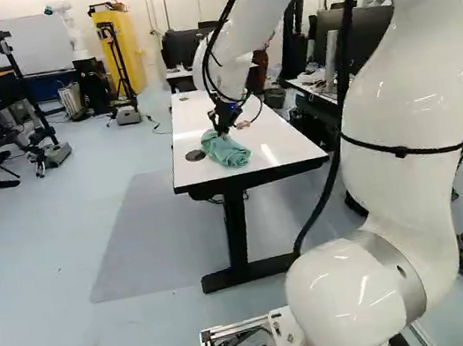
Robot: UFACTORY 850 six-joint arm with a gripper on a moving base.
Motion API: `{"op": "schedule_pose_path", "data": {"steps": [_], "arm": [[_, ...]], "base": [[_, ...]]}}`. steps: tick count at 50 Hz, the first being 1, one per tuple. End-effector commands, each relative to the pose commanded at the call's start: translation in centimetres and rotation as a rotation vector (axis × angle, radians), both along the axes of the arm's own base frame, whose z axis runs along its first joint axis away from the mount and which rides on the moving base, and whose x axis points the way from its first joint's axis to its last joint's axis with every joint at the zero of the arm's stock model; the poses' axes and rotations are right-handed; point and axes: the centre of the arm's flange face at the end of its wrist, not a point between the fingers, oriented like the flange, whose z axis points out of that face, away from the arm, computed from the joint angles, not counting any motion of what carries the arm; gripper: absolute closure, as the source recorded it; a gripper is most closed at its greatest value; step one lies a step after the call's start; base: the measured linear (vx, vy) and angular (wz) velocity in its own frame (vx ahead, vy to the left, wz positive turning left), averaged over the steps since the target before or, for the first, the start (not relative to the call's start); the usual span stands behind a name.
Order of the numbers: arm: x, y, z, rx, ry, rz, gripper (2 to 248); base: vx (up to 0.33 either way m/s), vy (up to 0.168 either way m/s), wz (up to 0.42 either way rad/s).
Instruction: Clean the table with the green towel
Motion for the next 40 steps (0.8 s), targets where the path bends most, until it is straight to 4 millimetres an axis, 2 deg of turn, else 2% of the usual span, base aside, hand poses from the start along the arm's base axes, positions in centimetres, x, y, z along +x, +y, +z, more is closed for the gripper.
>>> {"op": "schedule_pose_path", "data": {"steps": [33,40], "arm": [[-0.9,5.8,0.0,0.000,-0.001,0.111,228],[-1.2,6.3,0.0,0.000,-0.001,0.122,228]], "base": [[0.000,0.000,0.000],[0.000,0.000,0.000]]}}
